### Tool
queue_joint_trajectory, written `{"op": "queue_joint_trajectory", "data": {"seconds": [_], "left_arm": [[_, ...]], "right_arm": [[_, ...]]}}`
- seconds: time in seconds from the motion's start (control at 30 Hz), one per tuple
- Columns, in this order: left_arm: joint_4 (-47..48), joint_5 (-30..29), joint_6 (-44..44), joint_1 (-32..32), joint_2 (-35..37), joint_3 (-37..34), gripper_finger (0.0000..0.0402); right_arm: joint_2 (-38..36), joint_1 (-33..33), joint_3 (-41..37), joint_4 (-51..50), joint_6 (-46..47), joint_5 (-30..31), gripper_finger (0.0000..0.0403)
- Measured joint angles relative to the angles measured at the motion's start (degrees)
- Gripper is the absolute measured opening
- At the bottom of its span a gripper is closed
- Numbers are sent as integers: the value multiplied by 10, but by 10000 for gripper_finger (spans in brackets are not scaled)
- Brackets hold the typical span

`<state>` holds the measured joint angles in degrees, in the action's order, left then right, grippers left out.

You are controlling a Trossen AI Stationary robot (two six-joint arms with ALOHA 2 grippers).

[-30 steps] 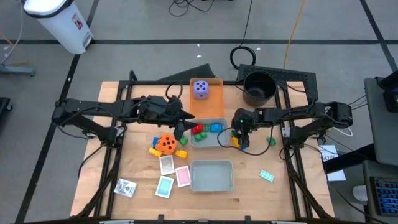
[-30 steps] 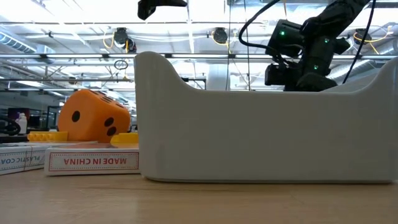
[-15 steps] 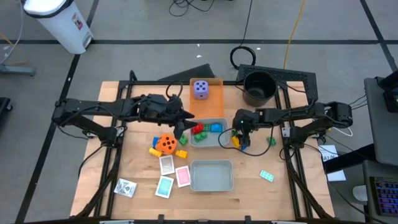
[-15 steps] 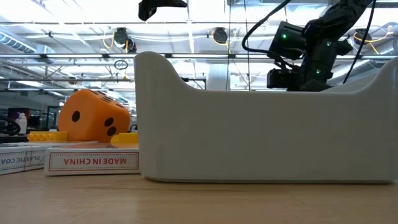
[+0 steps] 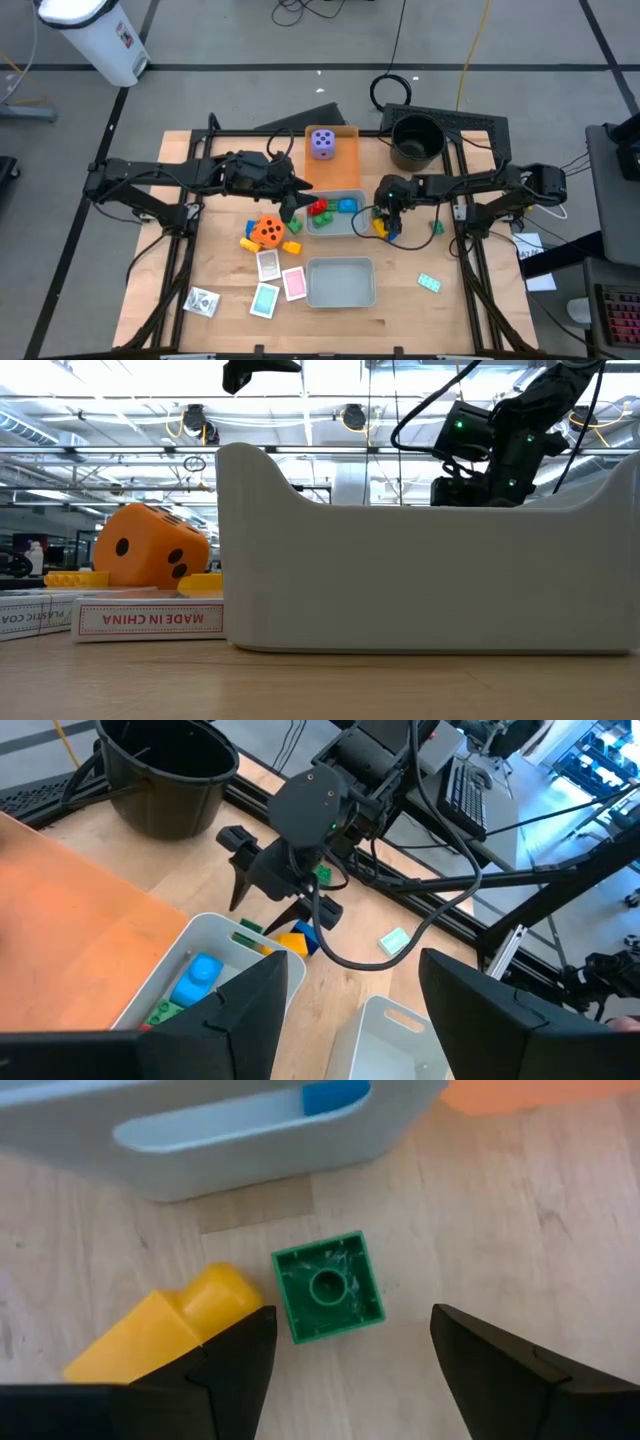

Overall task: Pick & Place Toys
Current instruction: Put the green game piece into the top gray bin

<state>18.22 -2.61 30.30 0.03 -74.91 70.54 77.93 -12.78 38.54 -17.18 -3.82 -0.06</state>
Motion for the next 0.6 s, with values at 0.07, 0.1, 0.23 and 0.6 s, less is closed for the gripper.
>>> {"op": "queue_joint_trajectory", "data": {"seconds": [0.07,0.1,0.23,0.6], "left_arm": [[0,0,0,0,0,0,232],[0,0,0,0,0,0,232],[0,0,0,0,0,0,232],[0,0,3,0,0,0,232]], "right_arm": [[0,0,0,9,-5,0,258],[0,0,0,15,-6,0,258],[5,0,0,33,-14,-6,258],[54,0,0,42,-17,-30,253]]}}
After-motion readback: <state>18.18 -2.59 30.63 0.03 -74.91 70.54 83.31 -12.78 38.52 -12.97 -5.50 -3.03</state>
